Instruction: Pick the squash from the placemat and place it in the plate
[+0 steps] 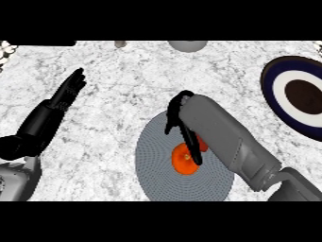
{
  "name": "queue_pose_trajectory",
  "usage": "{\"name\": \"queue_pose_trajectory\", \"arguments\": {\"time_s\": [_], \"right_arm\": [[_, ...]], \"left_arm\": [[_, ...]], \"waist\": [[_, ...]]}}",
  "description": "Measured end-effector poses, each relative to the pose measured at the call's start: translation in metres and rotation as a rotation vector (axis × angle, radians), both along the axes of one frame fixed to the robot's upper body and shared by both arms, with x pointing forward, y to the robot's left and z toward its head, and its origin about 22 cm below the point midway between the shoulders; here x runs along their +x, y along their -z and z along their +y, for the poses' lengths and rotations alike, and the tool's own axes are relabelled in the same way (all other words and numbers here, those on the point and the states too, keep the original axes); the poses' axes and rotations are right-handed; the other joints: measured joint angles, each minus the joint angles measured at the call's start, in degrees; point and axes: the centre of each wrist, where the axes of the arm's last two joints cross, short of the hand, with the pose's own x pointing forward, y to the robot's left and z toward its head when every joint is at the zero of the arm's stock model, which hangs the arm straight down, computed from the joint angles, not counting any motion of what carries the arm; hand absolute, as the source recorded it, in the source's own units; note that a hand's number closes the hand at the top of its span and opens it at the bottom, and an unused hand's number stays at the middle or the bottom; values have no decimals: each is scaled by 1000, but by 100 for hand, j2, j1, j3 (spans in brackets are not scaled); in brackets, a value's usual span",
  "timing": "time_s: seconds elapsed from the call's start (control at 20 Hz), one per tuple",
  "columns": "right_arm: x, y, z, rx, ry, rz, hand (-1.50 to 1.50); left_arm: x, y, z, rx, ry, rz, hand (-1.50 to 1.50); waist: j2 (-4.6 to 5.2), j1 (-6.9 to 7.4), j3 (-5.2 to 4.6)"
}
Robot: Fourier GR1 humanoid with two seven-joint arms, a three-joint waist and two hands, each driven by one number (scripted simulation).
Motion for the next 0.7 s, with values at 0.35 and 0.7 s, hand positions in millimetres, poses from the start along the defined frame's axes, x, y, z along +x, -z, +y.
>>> {"name": "queue_pose_trajectory", "arguments": {"time_s": [0.35,0.7], "right_arm": [[-15,7,6,-27,-58,-24,-150],[-26,5,-1,15,-107,-77,150]], "left_arm": [[-4,0,2,1,-9,-1,0],[-7,-3,9,3,-13,2,0]], "waist": [[-63,-54,-8],[-43,-60,-9]]}}
